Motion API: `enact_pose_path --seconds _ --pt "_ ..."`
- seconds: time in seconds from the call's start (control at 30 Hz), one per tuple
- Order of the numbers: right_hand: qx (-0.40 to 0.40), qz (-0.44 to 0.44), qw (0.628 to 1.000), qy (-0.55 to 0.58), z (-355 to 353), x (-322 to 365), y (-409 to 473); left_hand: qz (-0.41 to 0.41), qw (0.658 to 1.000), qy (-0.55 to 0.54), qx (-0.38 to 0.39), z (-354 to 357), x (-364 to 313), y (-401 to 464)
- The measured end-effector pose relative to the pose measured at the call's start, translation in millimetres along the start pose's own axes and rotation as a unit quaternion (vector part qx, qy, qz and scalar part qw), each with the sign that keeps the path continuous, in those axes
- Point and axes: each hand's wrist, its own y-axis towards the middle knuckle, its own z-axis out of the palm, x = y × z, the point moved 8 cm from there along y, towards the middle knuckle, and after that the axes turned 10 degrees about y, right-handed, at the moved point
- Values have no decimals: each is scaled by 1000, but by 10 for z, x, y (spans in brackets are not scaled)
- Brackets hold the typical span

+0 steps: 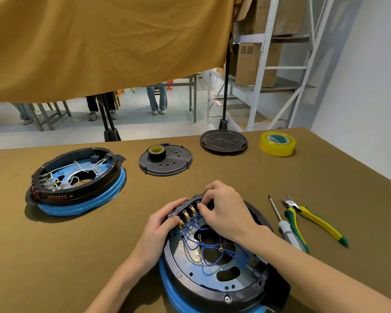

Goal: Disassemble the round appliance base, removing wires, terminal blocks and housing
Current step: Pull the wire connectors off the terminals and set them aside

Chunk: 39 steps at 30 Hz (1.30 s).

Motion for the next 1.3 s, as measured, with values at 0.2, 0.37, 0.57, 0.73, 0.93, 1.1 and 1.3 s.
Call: enact_pose_path --seconds 0.2,0.37,0.57,0.73,0.93,1.1,1.3 --pt "-2 -10 1000 -15 8 40 9 1 1000 9 -1 -3 -6 10" --pt "10 -17 1000 -8 12 44 1 0 1000 12 -8 -13 -12 15" --pt "7 -19 999 -25 11 65 -4 -13 1000 26 1 5 12 19" --pt "6 12 1000 -27 33 12 -14 -29 998 50 11 25 64 37" --pt "20 29 999 8 40 -17 17 -31 998 56 11 13 82 57" --pt "22 2 1000 6 51 40 -7 -25 998 57 1 -15 55 82" --pt "16 -7 1000 21 42 45 8 -16 998 56 -1 -19 47 97"
